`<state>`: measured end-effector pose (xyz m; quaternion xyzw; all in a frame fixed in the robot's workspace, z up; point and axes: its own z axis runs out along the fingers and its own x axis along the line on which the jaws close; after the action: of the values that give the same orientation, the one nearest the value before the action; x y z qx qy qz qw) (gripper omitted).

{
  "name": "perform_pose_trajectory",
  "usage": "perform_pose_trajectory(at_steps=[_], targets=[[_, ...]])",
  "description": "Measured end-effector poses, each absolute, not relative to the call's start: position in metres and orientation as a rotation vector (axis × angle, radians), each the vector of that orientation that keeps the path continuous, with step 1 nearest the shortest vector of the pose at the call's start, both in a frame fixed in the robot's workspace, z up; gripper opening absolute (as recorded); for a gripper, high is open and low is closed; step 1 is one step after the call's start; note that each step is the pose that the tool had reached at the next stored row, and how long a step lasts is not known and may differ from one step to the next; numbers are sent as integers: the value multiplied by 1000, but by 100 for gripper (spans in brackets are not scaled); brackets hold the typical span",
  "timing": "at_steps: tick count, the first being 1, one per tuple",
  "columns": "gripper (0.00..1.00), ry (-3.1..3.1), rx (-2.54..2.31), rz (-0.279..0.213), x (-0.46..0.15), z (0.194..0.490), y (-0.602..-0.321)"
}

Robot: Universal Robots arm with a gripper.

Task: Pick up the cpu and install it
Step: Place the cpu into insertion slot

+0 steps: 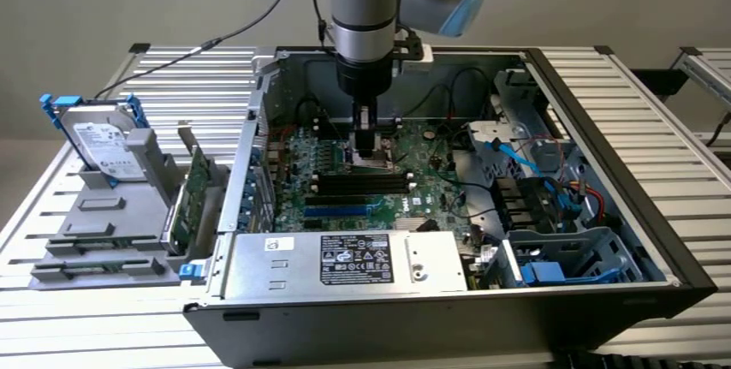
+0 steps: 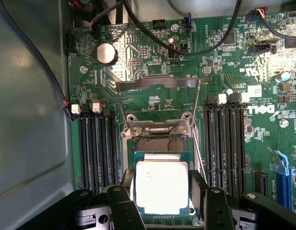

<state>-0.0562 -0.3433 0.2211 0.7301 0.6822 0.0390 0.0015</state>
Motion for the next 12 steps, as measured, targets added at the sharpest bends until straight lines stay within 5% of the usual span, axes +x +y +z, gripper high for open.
perform_pose_trajectory(at_steps=[12], targets=[[55,2132,2281,156,-56,214,-343]])
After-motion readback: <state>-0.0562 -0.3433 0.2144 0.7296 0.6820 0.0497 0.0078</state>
